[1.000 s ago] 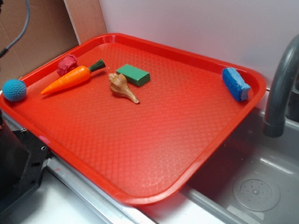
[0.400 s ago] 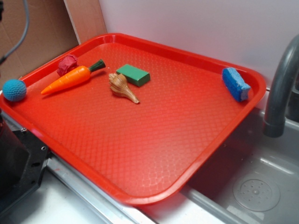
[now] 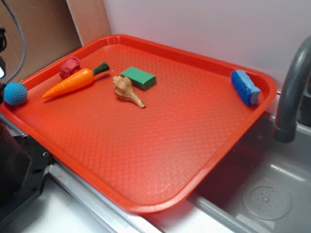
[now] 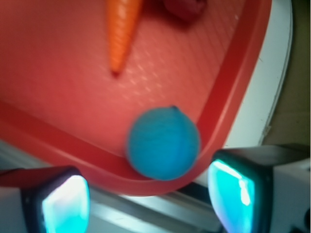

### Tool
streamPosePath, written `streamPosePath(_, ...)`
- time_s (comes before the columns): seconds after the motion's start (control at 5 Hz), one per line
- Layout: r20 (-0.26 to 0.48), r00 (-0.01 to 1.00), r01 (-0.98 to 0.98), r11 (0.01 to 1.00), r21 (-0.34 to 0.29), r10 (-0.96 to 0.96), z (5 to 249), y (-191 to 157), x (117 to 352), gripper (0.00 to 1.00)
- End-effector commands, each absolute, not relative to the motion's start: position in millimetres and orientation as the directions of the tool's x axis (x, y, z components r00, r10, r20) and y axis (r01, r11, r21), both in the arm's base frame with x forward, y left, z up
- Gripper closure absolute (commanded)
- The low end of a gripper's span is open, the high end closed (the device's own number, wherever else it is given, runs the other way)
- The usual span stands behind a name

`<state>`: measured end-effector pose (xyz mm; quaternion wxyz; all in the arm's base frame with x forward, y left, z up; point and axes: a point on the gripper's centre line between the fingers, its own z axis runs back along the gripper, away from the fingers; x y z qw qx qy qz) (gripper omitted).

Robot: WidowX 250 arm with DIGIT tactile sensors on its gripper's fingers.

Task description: Grab the blue ball.

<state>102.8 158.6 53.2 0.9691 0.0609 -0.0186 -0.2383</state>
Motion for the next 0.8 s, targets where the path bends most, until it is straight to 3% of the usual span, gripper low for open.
streamPosePath(0.0,-0.056,0.854,0.519,0.848,0.102,-0.517,24,157,137,0.0)
streamPosePath(0.2,-0.072,0.855,0.518,0.85,0.094,-0.513,17,154,136,1.0)
streamPosePath(0.6,-0.04,0.874,0.486,0.868,0.101,-0.485,50,147,134,1.0)
